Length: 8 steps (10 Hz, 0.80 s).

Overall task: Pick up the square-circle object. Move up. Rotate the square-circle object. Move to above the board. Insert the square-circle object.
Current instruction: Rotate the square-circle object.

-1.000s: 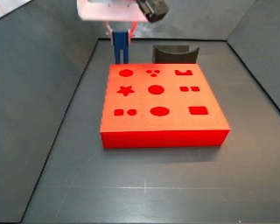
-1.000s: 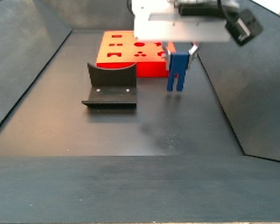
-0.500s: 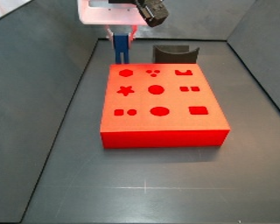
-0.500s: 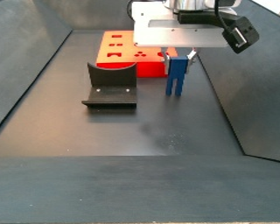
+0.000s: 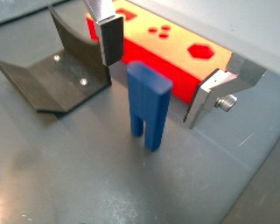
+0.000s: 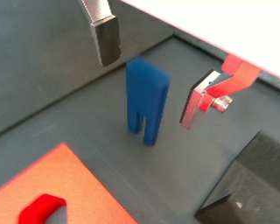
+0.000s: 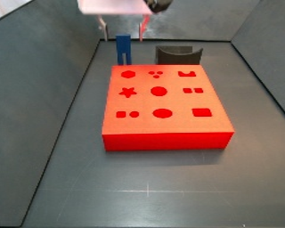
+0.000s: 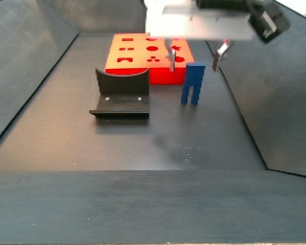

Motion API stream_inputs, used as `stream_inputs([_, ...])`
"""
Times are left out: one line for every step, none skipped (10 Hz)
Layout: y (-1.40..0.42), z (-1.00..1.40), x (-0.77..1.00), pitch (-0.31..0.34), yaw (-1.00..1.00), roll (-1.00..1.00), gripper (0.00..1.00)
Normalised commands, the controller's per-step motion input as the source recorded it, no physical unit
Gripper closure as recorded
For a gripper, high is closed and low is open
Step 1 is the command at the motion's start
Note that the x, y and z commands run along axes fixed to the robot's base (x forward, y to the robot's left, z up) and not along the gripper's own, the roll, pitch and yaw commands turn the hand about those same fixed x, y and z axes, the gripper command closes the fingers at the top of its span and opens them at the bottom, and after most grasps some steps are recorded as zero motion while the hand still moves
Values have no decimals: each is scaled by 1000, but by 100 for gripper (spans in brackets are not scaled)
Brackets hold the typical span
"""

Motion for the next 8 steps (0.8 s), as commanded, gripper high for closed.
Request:
stream_inputs([4, 684, -19, 55, -47, -43, 0])
stream_inputs([4, 511, -14, 54, -47, -45, 0])
stream_inputs([5, 274, -9, 59, -47, -48, 0])
stream_inputs([0, 0, 0, 5, 1000, -4, 0])
stream_inputs([1, -81, 14, 5, 1000, -4, 0])
stream_inputs([-7, -64, 32, 4, 1000, -3, 0])
stream_inputs([-7, -53, 34, 3, 1000, -3, 0])
stream_inputs([-6, -49, 35, 3, 1000, -3, 0])
